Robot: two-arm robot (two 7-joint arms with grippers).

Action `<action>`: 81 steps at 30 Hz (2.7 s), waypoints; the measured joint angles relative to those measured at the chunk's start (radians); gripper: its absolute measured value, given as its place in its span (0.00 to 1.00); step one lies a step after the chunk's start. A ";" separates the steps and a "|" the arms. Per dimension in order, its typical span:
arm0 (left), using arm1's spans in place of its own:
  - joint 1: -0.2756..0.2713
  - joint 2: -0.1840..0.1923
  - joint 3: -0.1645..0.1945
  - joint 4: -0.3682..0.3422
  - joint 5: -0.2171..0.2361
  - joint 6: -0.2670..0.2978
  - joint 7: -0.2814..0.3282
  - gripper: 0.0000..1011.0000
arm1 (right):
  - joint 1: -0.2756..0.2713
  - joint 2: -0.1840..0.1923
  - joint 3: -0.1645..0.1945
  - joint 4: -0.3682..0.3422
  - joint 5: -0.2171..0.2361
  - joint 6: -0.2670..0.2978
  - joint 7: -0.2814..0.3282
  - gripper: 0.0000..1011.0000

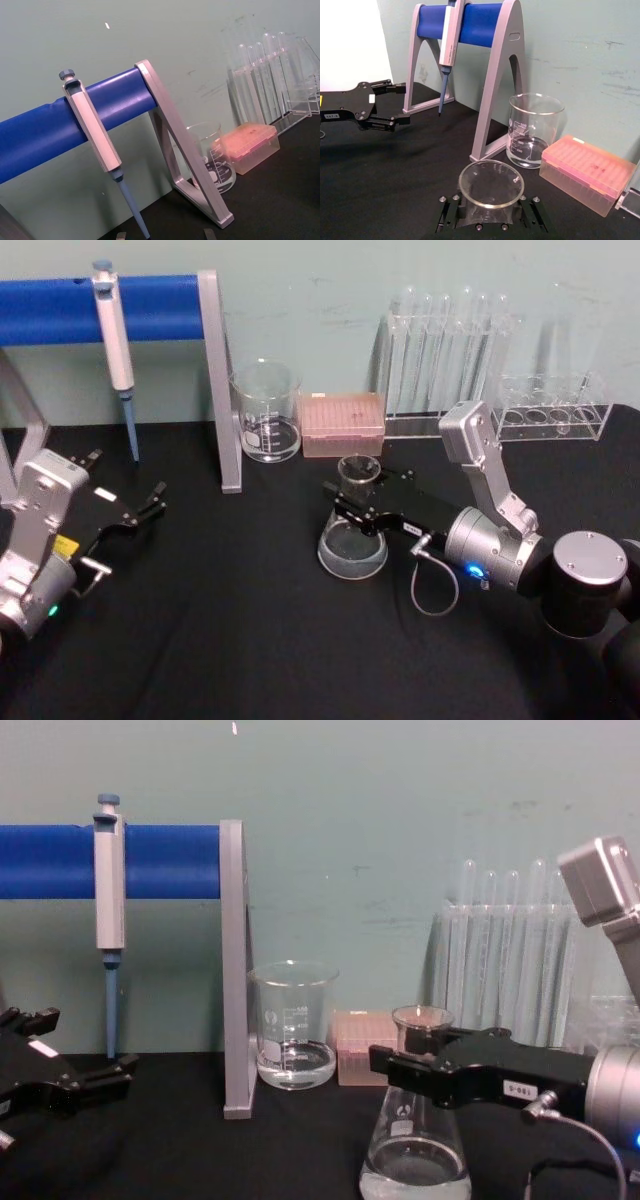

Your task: Grasp the erlenmeyer flask with one hand, shake it three times, then place it back.

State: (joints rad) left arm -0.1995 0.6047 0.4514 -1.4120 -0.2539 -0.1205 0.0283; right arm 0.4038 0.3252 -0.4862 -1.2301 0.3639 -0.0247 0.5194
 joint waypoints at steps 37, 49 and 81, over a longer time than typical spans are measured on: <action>0.000 0.000 0.000 0.000 0.000 0.000 0.000 0.99 | -0.025 0.079 0.068 -0.279 0.087 0.167 -0.040 0.45; 0.000 0.000 0.000 0.000 0.000 0.000 0.000 0.99 | -0.026 0.136 0.104 -0.392 0.153 0.200 -0.055 0.45; 0.000 0.000 0.000 0.000 0.000 0.000 0.000 0.99 | 0.007 0.161 0.062 -0.373 0.189 0.199 -0.077 0.45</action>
State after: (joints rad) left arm -0.1996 0.6047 0.4514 -1.4120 -0.2539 -0.1205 0.0283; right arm 0.4105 0.4862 -0.4239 -1.6034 0.5527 0.1746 0.4425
